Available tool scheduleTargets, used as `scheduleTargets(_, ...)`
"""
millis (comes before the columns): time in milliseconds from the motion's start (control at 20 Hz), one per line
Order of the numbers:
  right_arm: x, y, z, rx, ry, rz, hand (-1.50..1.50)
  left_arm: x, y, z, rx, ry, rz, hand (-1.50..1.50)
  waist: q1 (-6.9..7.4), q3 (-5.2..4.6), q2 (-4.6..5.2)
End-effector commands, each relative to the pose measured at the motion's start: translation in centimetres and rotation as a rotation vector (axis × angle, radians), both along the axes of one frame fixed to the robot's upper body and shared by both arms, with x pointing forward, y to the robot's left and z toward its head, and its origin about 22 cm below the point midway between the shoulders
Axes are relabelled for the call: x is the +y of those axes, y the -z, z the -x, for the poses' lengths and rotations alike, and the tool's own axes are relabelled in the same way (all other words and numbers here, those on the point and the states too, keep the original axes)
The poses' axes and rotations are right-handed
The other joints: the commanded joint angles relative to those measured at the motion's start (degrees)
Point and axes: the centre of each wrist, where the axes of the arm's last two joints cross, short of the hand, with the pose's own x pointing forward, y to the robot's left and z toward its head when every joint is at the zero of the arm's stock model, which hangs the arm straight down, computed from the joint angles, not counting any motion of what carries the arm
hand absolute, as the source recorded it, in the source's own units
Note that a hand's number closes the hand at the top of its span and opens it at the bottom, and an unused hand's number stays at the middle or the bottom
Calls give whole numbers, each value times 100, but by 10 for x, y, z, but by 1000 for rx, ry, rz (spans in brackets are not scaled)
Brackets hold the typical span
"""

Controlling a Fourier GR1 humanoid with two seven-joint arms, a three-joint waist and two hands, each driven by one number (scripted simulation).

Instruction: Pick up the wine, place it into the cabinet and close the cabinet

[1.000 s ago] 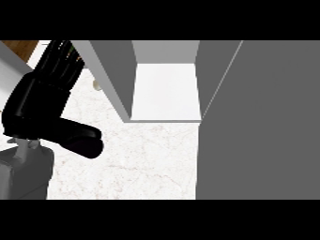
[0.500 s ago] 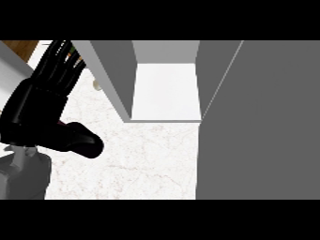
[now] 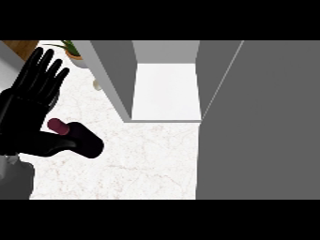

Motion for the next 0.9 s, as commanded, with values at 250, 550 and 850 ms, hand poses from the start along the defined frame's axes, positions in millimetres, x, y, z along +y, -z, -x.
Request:
scheduleTargets(250, 7, -3, -7, -20, -4, 1, -150, 31, 16, 7, 29, -45, -48, -150, 10, 0, 3)
scheduleTargets(550, 1, -8, 3, -13, -8, -25, -150, 57, 56, -3, 76, -78, -65, -150, -16, 0, 7)
scheduleTargets(850, 7, -2, 3, -8, 4, -27, -150, 62, 90, 11, 91, -75, -76, -150, -6, 0, 5)
